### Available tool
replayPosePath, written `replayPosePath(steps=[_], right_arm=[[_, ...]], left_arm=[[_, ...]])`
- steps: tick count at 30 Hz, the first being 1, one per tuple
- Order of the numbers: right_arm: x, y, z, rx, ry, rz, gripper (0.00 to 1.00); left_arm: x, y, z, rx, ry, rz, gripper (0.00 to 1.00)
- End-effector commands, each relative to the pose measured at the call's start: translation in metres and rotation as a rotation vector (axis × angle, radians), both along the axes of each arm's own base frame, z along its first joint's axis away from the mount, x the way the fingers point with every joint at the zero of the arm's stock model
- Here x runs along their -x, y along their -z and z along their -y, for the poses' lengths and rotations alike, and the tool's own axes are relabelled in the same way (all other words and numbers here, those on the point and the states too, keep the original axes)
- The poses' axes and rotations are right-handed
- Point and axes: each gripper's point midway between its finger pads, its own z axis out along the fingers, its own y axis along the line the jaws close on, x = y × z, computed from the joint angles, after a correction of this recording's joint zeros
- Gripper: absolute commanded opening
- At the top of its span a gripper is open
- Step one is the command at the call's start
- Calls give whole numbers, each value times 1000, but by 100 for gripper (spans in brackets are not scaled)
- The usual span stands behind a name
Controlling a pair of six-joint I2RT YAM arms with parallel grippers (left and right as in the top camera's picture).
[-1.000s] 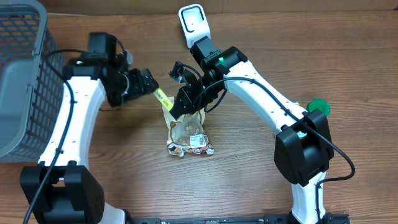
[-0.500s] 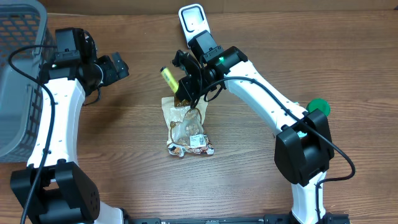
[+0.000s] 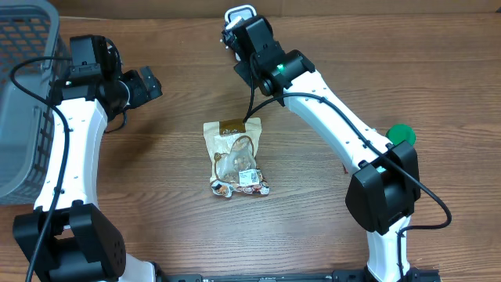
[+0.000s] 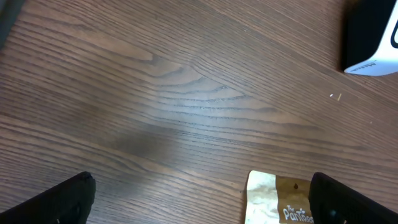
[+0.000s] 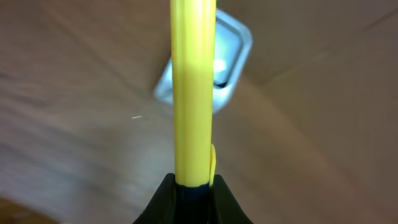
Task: Scan the item barcode
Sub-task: 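Carry the yellow stick up to the white scanner, retract left gripper, then hold the yellow stick's barcode over the scanner window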
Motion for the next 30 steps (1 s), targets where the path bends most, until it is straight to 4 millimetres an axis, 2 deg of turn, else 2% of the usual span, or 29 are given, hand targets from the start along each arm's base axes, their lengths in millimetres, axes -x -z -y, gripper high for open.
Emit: replayPosePath(steps=[1, 10, 12, 14, 18, 21, 25, 30], right_arm=[[-14, -42, 16, 177, -31, 154, 3], [-56, -102, 5, 275, -65, 476, 3], [-65, -108, 7, 328, -62, 529, 3], [-73, -103, 8, 371, -73, 551, 3], [-87, -73, 11, 400, -73, 522, 4], [-98, -35, 16, 431, -77, 467, 3], [-108, 10, 12, 450, -87, 432, 3], [-117, 46, 8, 458, -98, 428, 3]], left_arm=[[2, -2, -1, -11, -8, 5, 100], [2, -2, -1, -11, -8, 5, 100], [2, -2, -1, -11, -8, 5, 100], [2, -2, -1, -11, -8, 5, 100], [2, -2, -1, -11, -8, 5, 100], [2, -2, -1, -11, -7, 5, 100], [2, -2, -1, -11, -7, 5, 100], [2, -2, -1, -11, -7, 5, 100]])
